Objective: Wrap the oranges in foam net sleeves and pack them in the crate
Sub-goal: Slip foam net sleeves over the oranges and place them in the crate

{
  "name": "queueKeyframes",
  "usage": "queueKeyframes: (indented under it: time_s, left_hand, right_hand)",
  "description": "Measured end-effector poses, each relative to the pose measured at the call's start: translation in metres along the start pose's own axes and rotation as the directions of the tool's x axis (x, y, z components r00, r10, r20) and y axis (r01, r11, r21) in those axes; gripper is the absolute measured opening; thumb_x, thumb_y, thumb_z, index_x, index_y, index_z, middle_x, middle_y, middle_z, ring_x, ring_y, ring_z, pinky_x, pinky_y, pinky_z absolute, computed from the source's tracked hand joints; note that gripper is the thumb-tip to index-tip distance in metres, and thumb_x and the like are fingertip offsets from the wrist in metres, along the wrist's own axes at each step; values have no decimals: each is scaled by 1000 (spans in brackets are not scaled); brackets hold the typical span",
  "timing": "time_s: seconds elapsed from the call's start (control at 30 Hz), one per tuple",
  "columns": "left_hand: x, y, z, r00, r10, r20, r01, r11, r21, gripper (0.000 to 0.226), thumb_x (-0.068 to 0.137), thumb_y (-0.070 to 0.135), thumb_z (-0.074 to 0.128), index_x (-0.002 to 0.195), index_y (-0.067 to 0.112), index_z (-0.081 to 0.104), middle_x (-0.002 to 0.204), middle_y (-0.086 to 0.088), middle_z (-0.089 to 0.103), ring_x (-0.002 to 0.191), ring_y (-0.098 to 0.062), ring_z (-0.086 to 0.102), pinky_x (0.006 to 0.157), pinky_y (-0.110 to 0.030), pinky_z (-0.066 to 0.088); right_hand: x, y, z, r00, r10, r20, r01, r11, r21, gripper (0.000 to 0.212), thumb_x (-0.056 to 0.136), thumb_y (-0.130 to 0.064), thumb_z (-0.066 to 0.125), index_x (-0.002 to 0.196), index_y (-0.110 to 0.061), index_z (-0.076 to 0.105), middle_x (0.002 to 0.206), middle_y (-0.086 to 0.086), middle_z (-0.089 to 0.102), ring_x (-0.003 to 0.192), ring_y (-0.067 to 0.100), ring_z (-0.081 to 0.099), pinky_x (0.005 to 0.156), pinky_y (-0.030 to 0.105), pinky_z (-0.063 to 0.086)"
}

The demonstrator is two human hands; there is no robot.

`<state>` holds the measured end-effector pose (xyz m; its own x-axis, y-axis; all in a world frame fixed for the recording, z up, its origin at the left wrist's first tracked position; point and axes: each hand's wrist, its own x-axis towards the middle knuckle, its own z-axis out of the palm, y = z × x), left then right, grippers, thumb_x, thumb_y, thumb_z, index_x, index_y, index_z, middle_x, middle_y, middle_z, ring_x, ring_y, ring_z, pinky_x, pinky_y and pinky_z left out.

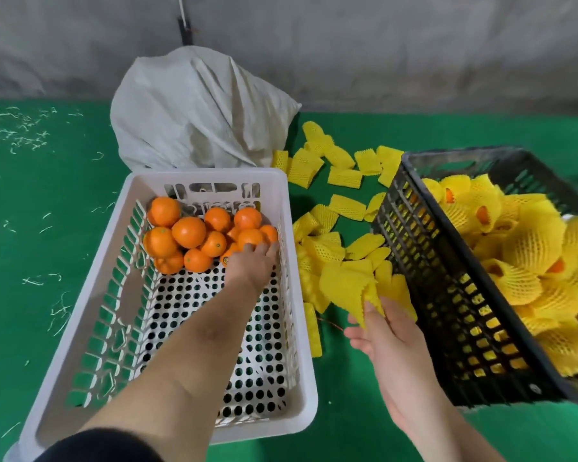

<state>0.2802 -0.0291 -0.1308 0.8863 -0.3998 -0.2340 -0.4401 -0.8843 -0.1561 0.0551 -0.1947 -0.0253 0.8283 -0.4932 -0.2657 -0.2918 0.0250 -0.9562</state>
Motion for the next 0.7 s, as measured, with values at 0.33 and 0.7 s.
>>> queueKeyframes:
  time_s: [0.33,0.7]
  left_hand:
    - [-55,9,17,919,-175,354,180,983,19,73,98,34,63,162,23,30,165,-11,27,130,-32,57,82,-41,53]
    - [-189,73,-95,923,-384,-27,-123,-227,-966,55,77,69,69,120,34,66,99,12,74,82,-8,72,63,-22,57]
  right_hand:
    - [-14,-15,-16,973,-49,224,74,992,-105,25,103,-27,56,110,-48,66,101,-17,74,88,10,72,71,23,58]
    - [-1,-14,-32,999,-37,31,36,998,54,30,106,-17,46,88,-23,70,82,-1,68,76,17,60,68,30,49]
